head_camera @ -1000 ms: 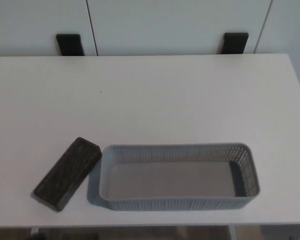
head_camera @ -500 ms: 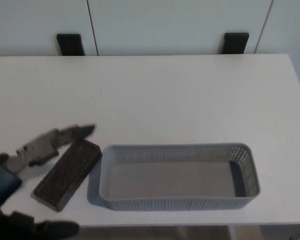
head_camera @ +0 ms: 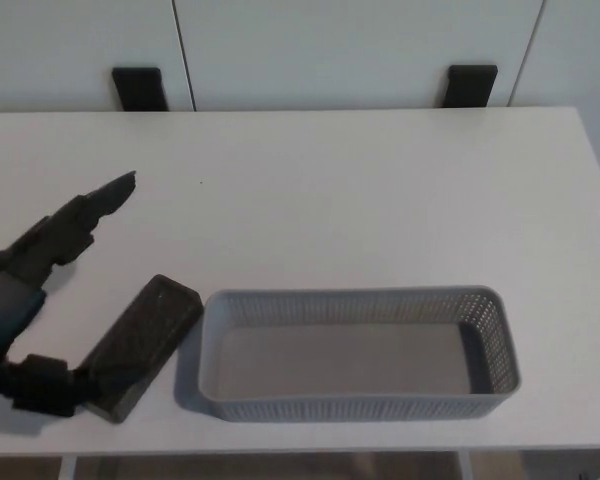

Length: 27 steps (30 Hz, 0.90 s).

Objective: The robot walks towards a desk on which an eraser is kept on the left hand side and a container is kept on the right hand side. The robot picks up the eraser using its left hand and places it in the container.

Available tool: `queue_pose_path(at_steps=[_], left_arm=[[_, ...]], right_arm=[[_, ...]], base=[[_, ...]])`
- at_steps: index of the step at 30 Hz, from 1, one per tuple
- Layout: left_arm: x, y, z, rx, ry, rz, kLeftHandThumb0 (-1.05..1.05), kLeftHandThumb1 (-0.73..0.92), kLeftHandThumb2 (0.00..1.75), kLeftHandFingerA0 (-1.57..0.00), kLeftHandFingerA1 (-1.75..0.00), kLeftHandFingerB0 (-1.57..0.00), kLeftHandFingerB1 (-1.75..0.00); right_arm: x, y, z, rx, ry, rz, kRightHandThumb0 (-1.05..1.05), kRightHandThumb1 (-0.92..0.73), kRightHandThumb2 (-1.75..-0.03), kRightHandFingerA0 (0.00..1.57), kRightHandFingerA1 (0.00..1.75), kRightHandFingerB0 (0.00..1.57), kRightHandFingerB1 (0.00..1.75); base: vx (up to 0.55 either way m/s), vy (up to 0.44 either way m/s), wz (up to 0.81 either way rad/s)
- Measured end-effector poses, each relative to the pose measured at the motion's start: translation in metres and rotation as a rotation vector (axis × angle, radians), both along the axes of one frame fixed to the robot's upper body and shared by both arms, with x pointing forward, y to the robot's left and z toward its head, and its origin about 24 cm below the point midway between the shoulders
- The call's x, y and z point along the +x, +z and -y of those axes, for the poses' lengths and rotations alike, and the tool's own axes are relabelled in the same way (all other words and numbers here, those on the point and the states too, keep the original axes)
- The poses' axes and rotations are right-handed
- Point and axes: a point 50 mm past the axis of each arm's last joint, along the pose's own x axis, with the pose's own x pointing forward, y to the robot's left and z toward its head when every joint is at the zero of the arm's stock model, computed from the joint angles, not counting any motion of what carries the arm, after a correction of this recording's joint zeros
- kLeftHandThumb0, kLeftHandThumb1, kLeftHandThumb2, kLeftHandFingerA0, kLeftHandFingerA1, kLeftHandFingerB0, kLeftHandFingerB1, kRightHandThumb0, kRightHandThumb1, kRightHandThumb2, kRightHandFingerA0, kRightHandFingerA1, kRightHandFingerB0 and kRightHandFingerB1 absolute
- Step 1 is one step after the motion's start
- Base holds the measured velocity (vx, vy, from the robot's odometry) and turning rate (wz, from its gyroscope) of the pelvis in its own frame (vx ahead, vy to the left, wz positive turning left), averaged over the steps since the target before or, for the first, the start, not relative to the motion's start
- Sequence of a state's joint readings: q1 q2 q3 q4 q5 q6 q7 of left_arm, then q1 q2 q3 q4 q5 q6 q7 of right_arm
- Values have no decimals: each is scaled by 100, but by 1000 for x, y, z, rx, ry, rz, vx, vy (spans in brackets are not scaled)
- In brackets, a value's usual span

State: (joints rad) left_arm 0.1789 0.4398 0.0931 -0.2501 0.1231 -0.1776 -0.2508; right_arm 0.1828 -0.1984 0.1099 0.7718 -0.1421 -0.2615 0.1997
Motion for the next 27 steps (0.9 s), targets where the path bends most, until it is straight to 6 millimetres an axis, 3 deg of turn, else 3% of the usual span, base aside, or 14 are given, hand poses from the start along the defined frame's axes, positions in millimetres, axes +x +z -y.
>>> queue_pose_path(at_steps=[16, 27], left_arm=[[22, -39, 24, 100, 112, -58, -57, 38, 70, 0, -4, -2, -5], [26, -65, 23, 239, 249, -100, -58, 38, 70, 0, -6, -4, -7]], right_arm=[[0, 1, 1, -13, 12, 1, -39, -59, -56, 62, 52, 36, 41], [1, 3, 9, -44, 23, 3, -37, -59, -56, 60, 51, 36, 41]], base=[[0, 0, 0], [0, 0, 0]])
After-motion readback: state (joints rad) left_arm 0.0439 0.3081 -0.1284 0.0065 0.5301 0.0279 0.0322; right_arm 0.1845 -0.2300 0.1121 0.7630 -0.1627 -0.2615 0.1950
